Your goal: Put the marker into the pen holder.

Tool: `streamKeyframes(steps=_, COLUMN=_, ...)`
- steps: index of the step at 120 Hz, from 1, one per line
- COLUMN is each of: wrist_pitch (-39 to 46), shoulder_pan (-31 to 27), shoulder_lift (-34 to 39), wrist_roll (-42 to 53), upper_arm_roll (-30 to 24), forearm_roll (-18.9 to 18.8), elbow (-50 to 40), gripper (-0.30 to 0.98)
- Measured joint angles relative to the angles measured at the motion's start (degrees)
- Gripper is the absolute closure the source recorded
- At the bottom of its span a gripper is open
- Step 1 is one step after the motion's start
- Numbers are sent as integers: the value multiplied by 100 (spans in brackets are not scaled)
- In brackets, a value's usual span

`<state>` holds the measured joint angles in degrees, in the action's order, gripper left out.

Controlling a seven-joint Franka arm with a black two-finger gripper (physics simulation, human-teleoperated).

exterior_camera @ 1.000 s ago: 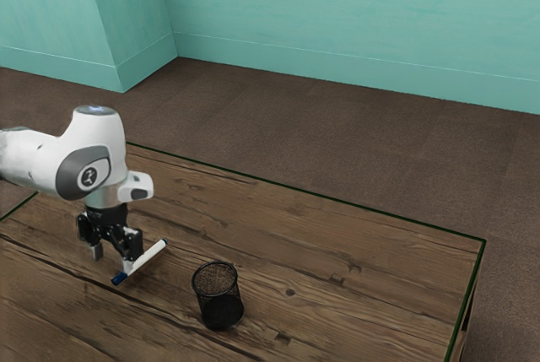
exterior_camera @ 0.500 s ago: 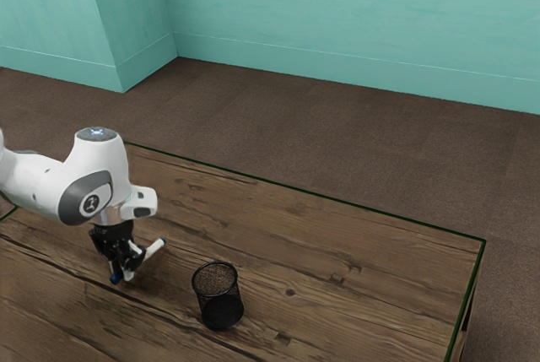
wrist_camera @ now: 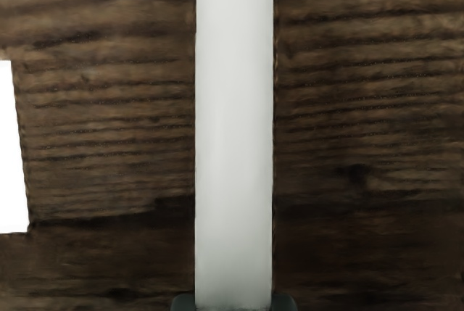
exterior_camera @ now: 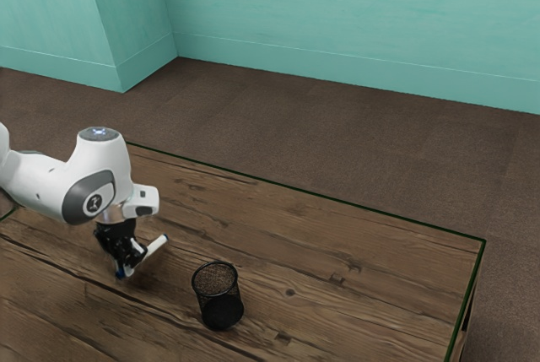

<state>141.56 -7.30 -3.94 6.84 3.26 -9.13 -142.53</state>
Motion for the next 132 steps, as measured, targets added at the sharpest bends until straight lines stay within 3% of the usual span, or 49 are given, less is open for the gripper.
streamKeyframes(steps=26, wrist_pitch=-1818, shoulder_pan=338, shoulder_lift=933, wrist_roll=-164, upper_arm_roll=-49, forearm_roll=27, elbow=1187, gripper=72)
streamKeyframes(steps=46, wrist_pitch=-3100, shoulder_pan=1211, shoulder_lift=1884, wrist_roll=-407, upper_arm_roll=-1367, forearm_roll=578, elbow=1253, gripper=74)
streamKeyframes(steps=64, wrist_pitch=-3814, shoulder_pan=1430, shoulder_lift=2376, wrist_roll=-731, upper_arm_roll=-1851, forearm_roll=947, elbow=1152, gripper=74)
streamKeyframes(steps=86, wrist_pitch=-4279, shoulder_pan=1437, shoulder_lift=1920, wrist_roll=-1089, upper_arm_roll=-1846, forearm_roll=1035, elbow=1522, gripper=74)
streamKeyframes(steps=132, wrist_pitch=-4391, shoulder_pan=1337, shoulder_lift=131, wrist_roll=-1593, upper_arm_roll=-1468, forearm_roll=634, elbow=2643, gripper=73)
